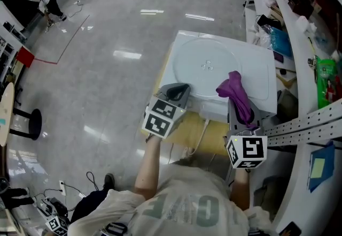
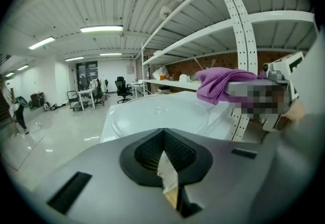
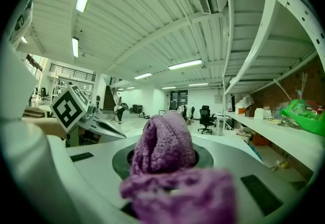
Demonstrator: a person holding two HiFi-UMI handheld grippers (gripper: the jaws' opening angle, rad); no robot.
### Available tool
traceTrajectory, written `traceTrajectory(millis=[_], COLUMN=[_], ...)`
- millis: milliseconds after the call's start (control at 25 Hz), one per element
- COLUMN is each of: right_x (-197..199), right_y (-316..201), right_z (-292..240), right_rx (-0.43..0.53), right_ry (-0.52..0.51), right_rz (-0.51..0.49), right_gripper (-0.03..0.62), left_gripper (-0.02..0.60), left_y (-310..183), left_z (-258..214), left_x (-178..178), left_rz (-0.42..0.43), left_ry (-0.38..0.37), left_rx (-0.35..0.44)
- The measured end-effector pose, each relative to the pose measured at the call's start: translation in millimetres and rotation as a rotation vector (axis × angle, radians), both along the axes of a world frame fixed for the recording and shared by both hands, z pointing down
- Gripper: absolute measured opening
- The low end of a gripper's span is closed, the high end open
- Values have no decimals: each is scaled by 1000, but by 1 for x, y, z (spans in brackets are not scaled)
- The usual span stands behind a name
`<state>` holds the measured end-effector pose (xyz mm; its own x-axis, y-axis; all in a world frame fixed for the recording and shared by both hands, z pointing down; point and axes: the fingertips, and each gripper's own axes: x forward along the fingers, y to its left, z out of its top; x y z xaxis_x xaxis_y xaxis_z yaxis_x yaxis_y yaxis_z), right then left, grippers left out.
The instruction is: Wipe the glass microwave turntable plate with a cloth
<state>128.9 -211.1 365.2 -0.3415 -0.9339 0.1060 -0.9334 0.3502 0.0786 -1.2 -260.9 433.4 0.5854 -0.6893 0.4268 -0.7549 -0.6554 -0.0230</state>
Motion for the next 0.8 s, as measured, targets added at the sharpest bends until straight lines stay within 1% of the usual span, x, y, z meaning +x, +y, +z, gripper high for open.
traceTrajectory(millis=[120,280,480,600,720,800], right_x=[-10,-35,-80,-101,-122,-135], right_y=[-5,-21,-49,-64,-75,-82], right_z=[-8,-26,-26,-19,-6,2], right_rx=[8,10,-80,-99,-159,-199], right_ry=[6,17,82,137,207,259], right_rz=[-44,-152,-326,-375,-440,-479], right_gripper=[57,57,57,57,57,57], left_gripper=[0,0,0,0,0,0], left_y=[0,-1,0,0,0,0], left_z=[-1,-1,-1,-1,-1,-1], left_x=[-1,-2,0,0,0,0], left_rz=[-7,-14,-10,-9,-4,-2], left_ry=[51,52,60,65,66,81], left_rx=[34,45,42,33,29,33])
